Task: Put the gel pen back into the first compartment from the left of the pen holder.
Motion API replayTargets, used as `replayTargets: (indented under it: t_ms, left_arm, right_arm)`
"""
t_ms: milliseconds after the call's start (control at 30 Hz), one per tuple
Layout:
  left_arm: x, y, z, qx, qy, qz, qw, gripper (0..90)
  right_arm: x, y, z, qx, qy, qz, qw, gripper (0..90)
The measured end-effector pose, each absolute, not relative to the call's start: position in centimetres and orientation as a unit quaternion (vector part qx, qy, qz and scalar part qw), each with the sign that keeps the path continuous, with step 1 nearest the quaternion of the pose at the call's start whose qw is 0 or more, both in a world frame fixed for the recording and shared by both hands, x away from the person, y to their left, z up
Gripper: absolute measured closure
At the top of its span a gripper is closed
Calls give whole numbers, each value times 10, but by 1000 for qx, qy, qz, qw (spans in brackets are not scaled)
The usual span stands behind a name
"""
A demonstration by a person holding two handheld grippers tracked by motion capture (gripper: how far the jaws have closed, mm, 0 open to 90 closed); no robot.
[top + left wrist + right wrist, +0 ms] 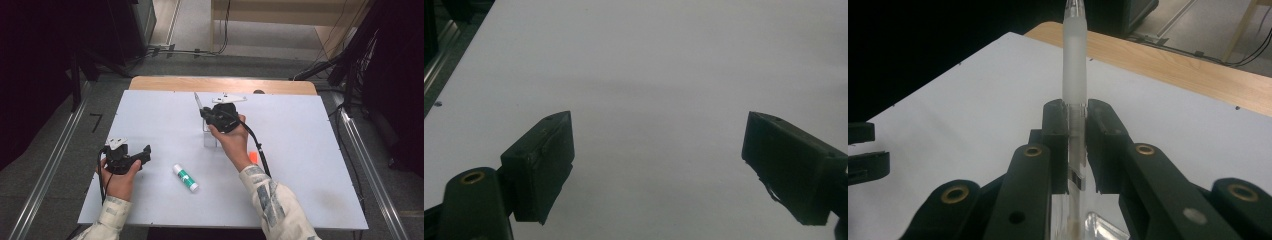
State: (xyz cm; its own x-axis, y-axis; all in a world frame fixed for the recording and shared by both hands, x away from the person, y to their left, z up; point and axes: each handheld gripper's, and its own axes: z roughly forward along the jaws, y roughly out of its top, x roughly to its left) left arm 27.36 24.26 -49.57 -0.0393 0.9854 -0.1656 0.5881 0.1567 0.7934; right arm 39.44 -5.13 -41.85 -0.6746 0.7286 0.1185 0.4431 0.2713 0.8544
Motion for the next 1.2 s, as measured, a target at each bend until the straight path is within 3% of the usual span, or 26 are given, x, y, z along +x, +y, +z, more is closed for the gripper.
replayTargets:
  t_ms: [733,1200]
  left_arm:
    - [273,241,-495,591,667,272,363,140]
    - [274,241,-496,592,666,272,363,140]
  right_arm:
    - [379,-63,-427,368,794,462,144,784]
    - [370,-69,-428,369,790,470,137,574]
